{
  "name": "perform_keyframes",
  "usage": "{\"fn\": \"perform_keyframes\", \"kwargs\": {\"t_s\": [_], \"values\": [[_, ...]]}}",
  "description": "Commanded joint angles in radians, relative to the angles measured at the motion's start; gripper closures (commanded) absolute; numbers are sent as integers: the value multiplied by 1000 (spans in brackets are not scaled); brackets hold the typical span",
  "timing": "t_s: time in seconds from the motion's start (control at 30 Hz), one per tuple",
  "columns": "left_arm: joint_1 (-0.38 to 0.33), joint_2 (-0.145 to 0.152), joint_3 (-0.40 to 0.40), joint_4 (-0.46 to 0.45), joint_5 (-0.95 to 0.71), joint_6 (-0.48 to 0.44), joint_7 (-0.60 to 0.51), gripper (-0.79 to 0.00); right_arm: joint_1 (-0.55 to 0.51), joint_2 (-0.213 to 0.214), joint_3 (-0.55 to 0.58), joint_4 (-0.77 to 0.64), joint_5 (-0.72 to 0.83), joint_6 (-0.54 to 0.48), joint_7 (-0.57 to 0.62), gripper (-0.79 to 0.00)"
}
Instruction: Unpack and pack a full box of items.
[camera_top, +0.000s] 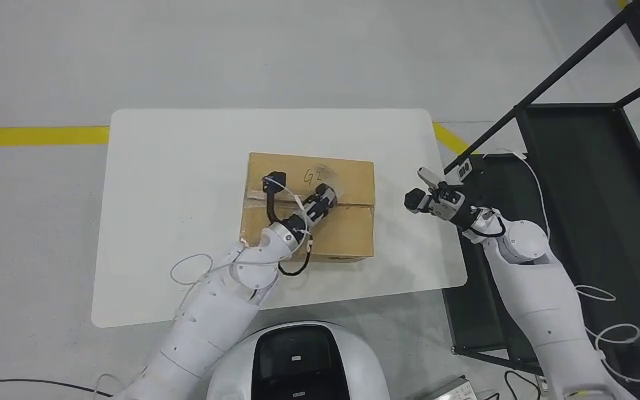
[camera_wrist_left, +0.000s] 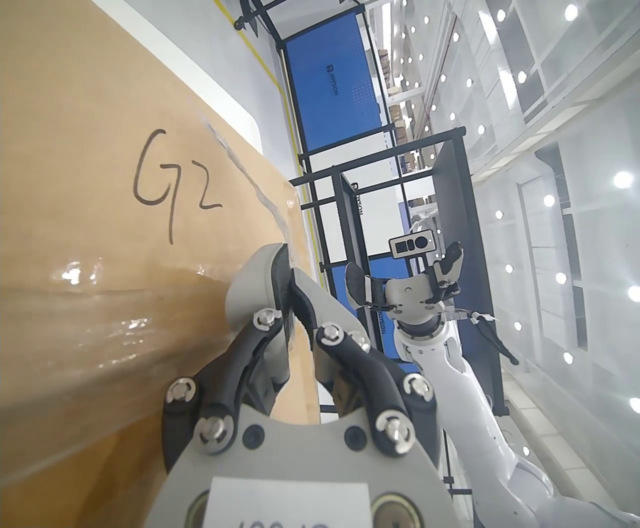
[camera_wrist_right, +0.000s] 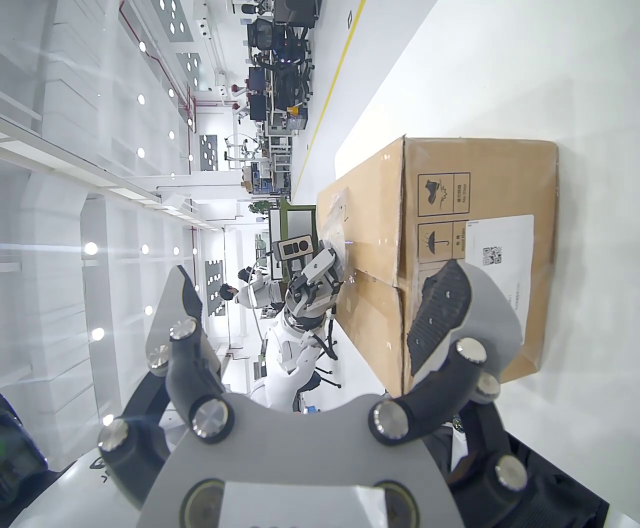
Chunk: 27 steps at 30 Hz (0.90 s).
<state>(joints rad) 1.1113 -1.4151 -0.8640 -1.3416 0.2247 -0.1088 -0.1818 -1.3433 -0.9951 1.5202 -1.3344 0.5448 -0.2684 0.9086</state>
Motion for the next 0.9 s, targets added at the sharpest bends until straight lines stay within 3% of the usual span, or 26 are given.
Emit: {"fn": "perform_keyframes", "kwargs": {"t_s": [0.0,0.47,0.87], "values": [[-6,-3,2,3,-2,5,-2,-785,-1,0,4,5,3,-4,-2,-785],[-63,-43,59,24,-56,-4,-17,-785,-50,1,48,1,25,-31,-13,-785],[-148,-102,123,156,-148,-19,4,-785,-70,0,64,19,42,-38,-12,-785]]}}
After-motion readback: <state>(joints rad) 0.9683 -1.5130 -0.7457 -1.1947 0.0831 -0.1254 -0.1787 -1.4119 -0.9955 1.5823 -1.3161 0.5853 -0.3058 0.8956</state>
